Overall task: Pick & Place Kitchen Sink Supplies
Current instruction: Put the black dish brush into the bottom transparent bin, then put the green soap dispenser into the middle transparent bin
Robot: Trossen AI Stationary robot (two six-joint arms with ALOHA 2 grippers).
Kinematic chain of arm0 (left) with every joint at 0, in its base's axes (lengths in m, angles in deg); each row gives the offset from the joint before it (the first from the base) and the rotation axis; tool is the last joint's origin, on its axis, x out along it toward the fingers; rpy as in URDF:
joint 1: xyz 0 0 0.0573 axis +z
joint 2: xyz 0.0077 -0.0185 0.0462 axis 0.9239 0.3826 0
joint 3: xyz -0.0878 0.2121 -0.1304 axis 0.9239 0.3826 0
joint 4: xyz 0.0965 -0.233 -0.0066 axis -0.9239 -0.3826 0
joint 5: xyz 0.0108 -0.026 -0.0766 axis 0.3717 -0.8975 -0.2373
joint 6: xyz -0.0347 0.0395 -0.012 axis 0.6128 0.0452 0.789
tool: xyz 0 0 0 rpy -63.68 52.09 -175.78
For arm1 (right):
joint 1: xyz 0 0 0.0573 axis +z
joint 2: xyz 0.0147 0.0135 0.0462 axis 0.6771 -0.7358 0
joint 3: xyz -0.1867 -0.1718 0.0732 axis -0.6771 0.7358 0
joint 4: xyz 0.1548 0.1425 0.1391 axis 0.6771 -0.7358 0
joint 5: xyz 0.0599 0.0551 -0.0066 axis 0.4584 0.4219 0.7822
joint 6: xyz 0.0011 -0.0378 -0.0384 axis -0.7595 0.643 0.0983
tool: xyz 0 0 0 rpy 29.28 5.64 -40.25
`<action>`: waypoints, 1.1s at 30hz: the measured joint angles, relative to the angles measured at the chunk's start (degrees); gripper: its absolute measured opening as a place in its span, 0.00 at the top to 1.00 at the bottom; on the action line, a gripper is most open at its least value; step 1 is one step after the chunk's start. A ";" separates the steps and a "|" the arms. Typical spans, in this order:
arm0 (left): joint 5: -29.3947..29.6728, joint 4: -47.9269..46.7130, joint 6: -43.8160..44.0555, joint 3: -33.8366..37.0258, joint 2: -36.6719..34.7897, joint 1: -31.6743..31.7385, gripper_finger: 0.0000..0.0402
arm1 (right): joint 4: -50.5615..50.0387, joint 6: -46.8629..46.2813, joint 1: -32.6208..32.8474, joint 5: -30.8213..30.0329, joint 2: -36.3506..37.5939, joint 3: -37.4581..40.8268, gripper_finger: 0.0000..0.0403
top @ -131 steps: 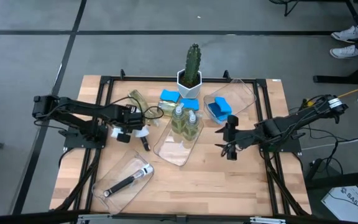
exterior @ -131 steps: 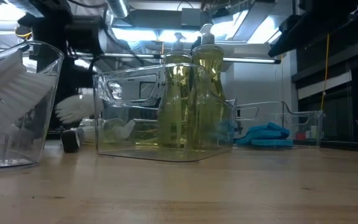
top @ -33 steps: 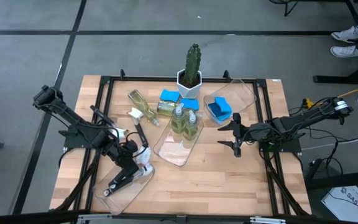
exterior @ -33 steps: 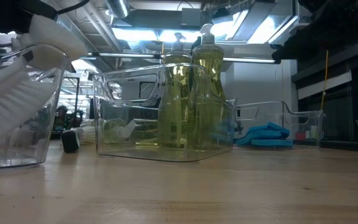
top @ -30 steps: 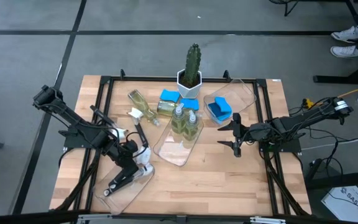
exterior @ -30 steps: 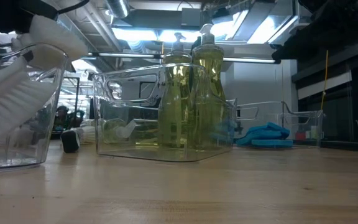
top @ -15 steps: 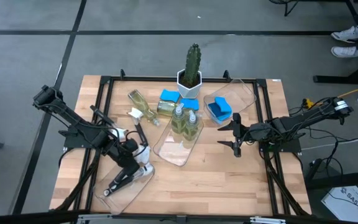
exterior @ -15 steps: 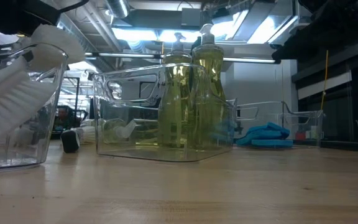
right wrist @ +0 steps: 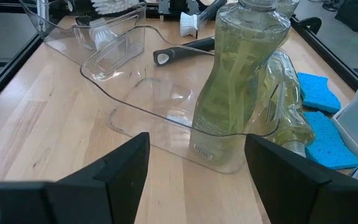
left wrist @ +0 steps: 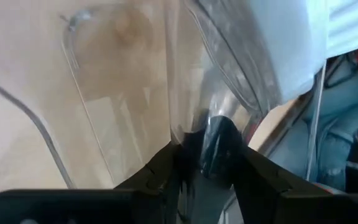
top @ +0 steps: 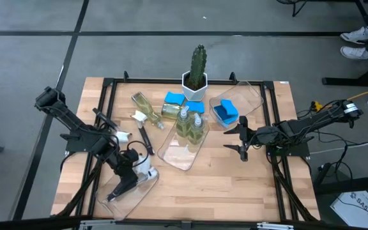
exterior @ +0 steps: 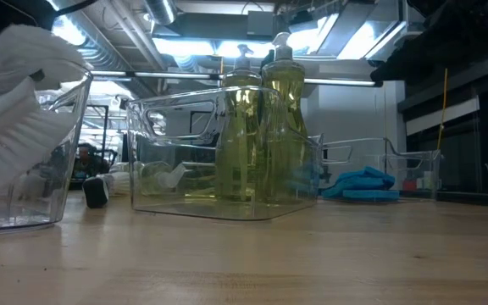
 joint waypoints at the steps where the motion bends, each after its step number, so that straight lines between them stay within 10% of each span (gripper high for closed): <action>1: -0.19 0.16 0.67 -0.02 0.00 -0.36 0.73 | 0.00 -0.21 -0.01 0.00 0.00 0.00 0.35; 20: 3.26 -2.12 3.84 0.33 0.15 -1.39 0.44 | 0.00 -0.66 0.00 0.00 0.00 0.00 0.35; 33: -6.30 -2.20 -1.11 0.31 -4.63 4.58 0.52 | 0.00 -0.81 0.00 0.02 0.00 0.00 0.35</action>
